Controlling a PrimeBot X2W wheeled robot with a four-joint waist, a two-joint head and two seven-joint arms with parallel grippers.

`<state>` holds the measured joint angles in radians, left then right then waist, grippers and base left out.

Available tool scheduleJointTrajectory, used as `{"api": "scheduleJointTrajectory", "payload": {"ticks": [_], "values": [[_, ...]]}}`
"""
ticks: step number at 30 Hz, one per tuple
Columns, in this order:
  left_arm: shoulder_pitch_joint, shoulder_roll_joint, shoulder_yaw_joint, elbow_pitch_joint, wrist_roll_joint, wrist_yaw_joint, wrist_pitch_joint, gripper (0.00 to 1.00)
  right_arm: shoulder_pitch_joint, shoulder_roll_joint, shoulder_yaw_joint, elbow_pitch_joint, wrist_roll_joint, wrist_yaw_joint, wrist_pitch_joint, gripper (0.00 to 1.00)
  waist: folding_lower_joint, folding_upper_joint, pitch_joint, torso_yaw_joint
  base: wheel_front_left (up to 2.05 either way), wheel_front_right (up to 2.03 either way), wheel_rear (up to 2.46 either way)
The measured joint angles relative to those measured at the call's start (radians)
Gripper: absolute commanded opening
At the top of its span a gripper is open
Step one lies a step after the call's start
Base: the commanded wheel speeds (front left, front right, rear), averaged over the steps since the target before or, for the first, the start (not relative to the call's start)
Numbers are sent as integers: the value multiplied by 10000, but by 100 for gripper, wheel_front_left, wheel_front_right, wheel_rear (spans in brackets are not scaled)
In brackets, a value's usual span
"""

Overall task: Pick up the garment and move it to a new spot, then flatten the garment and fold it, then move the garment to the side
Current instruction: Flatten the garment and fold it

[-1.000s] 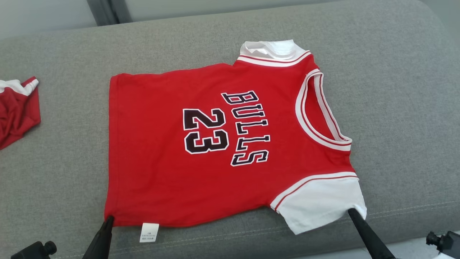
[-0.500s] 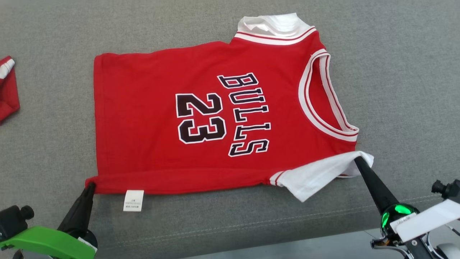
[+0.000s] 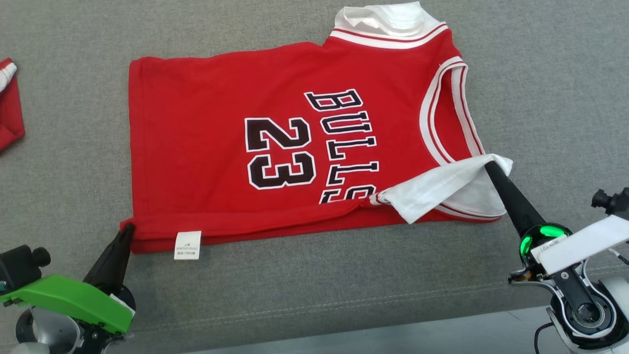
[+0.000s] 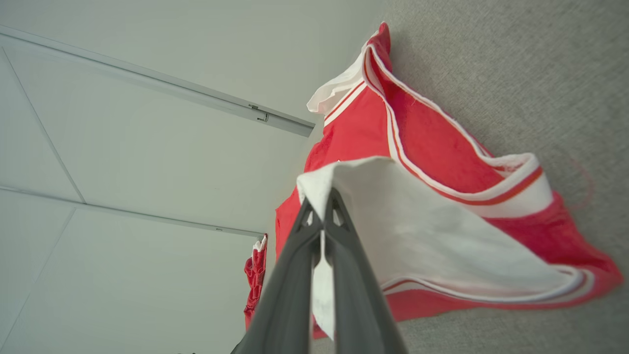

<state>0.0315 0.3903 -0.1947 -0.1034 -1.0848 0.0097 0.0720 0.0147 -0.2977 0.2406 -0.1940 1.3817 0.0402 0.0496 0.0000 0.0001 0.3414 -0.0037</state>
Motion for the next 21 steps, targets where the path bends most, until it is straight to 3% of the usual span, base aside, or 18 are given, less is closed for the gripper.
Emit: {"api": "scheduleJointTrajectory", "payload": {"ticks": [4,21], "values": [[-255,4,-52,29,4,105,242,0,-303,12,21,299,-2,-150,56,0,0,0,40,9,0,0,0],[-1002,-23,-232,485,-44,435,920,0,-1115,130,117,1177,-280,-159,86,0,0,0,238,36,0,0,0]]}}
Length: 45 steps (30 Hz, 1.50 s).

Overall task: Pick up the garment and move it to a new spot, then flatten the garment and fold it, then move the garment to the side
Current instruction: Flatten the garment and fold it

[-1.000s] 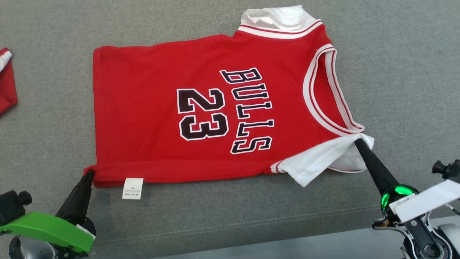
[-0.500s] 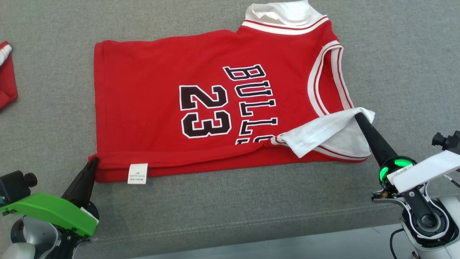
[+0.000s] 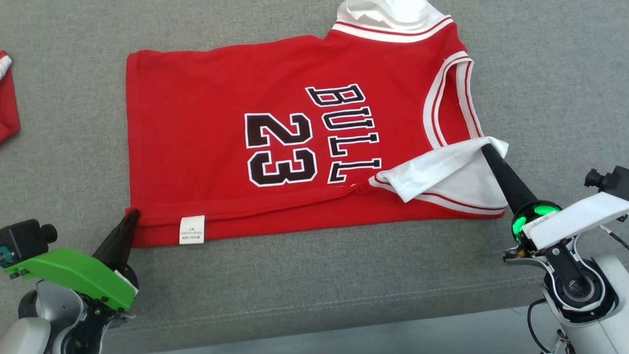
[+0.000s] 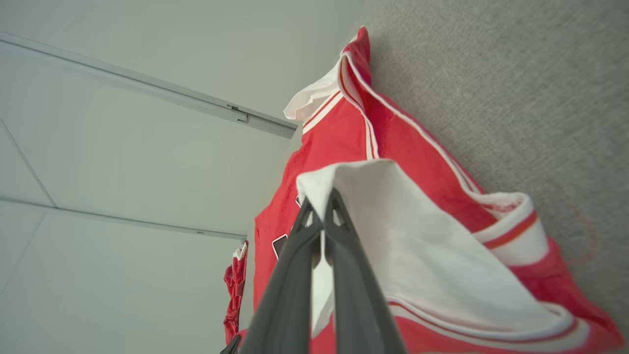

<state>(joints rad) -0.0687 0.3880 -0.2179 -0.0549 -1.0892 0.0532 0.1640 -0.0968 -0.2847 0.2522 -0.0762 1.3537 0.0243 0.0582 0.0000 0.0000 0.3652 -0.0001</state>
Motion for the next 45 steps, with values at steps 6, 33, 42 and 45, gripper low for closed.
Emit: {"api": "scheduleJointTrajectory", "payload": {"ticks": [6,33,42,45], "values": [[-391,-17,-104,161,-2,92,255,0,-217,13,104,240,-88,-12,15,0,0,0,140,6,0,0,0],[-1271,-46,-153,779,-2,186,568,100,-1081,236,230,1156,-349,94,-17,95,0,0,401,16,0,0,0],[-1495,-94,-150,922,-2,186,566,100,-1325,265,217,1392,-453,105,-132,100,0,0,428,16,0,0,0],[-1579,-102,-136,999,-2,186,564,100,-1461,274,211,1463,-531,109,-136,100,0,0,419,7,0,0,0]]}}
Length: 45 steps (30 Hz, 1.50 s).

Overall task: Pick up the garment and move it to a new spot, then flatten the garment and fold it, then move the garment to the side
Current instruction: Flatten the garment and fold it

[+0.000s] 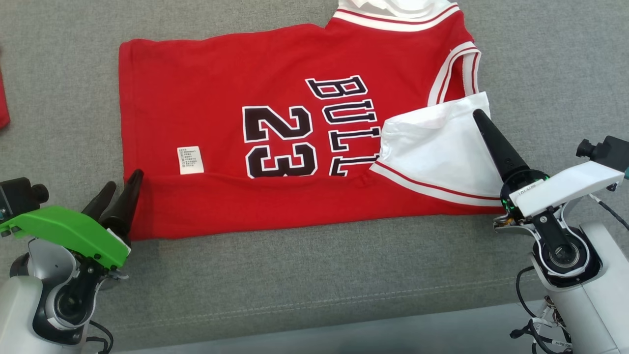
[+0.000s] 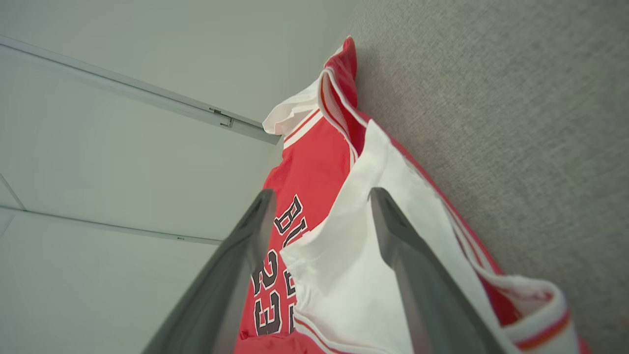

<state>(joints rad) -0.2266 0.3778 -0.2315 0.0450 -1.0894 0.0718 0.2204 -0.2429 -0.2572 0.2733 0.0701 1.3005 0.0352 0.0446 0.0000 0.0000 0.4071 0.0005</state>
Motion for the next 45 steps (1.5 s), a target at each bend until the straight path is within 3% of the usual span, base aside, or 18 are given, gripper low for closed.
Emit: {"api": "scheduleJointTrajectory", "payload": {"ticks": [9,13,17,26,45], "values": [[-53,-127,38,268,146,-15,-466,100,-15,-19,-234,295,-420,174,-679,100,0,0,-311,-4,0,0,0],[-6,-169,29,240,756,-201,-1325,100,262,-665,-518,374,-1847,263,-1758,100,0,0,-737,42,0,0,0],[412,-454,-25,232,1127,-247,-1870,100,769,-775,-711,428,-2472,232,-2477,100,0,0,-1095,98,0,0,0],[1938,-1580,-121,305,330,-380,-2439,100,2599,-387,-640,587,-2512,-79,-2700,100,0,0,-1949,264,0,0,0],[2462,-1687,56,809,-516,-897,-2550,100,3143,418,0,1204,-2569,-178,-2732,100,0,0,-1501,344,0,0,0]]}}
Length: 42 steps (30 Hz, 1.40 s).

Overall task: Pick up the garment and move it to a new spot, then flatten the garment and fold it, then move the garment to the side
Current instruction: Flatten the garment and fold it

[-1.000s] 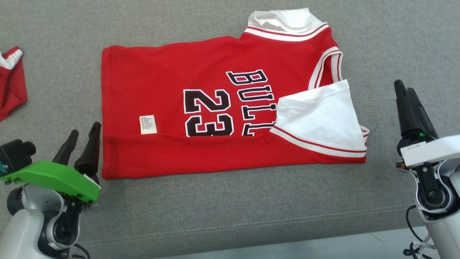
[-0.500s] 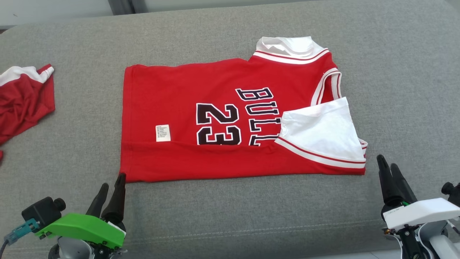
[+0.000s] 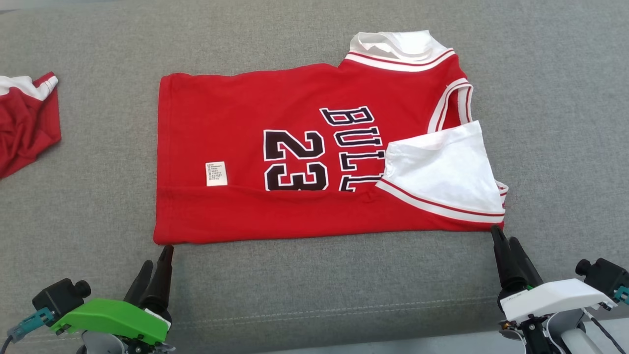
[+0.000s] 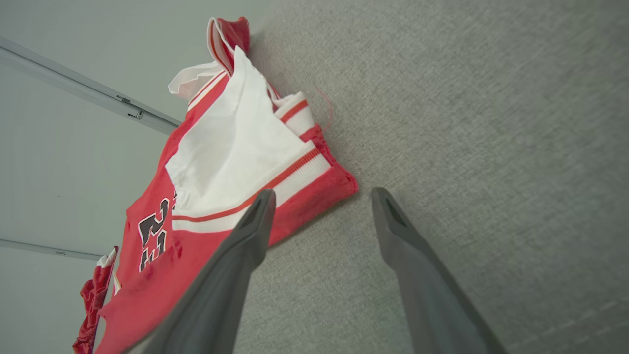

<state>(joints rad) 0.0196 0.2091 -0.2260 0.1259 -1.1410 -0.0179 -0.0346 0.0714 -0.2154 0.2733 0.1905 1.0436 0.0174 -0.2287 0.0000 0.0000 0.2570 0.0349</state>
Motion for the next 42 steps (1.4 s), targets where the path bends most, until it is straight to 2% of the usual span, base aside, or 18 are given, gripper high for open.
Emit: {"api": "scheduleJointTrajectory", "payload": {"ticks": [22,23,24,27,29,31,33,35,37,39,42], "values": [[-938,-42,-2,825,-180,-449,219,100,-1120,355,119,825,-65,301,-98,100,0,0,582,-74,0,0,0],[-983,-42,0,867,-180,-456,219,100,-1138,357,117,863,-65,351,-98,100,0,0,584,-77,0,0,0],[-1033,-42,4,899,-180,-516,219,100,-1160,360,117,894,-67,351,-98,95,0,0,586,-79,0,0,0],[-1128,-44,6,970,-221,-529,219,82,-1269,397,119,1007,-67,355,-100,77,0,0,584,-87,0,0,0],[-1158,-50,2,1028,-242,-535,219,58,-1290,410,119,1083,-86,441,-100,72,0,0,584,-94,0,0,0],[-1210,-69,-8,1097,-242,-545,219,38,-1303,414,119,1143,-100,445,-102,50,0,0,582,-99,0,0,0],[-1231,-77,-12,1129,-244,-594,219,24,-1308,420,123,1179,-105,456,-102,44,0,0,578,-103,0,0,0],[-1237,-94,-15,1189,-251,-623,217,0,-1312,449,136,1241,-109,483,-102,32,0,0,570,-107,0,0,0],[-1238,-125,-13,1223,-265,-665,201,0,-1313,483,138,1294,-109,535,-102,25,0,0,556,-112,0,0,0],[-1240,-167,-17,1250,-265,-700,190,0,-1313,499,136,1342,-109,562,-109,11,0,0,534,-114,0,0,0],[-1244,-236,-35,1275,-267,-711,150,0,-1313,495,125,1400,-107,642,-128,4,0,0,484,-113,0,0,0]]}}
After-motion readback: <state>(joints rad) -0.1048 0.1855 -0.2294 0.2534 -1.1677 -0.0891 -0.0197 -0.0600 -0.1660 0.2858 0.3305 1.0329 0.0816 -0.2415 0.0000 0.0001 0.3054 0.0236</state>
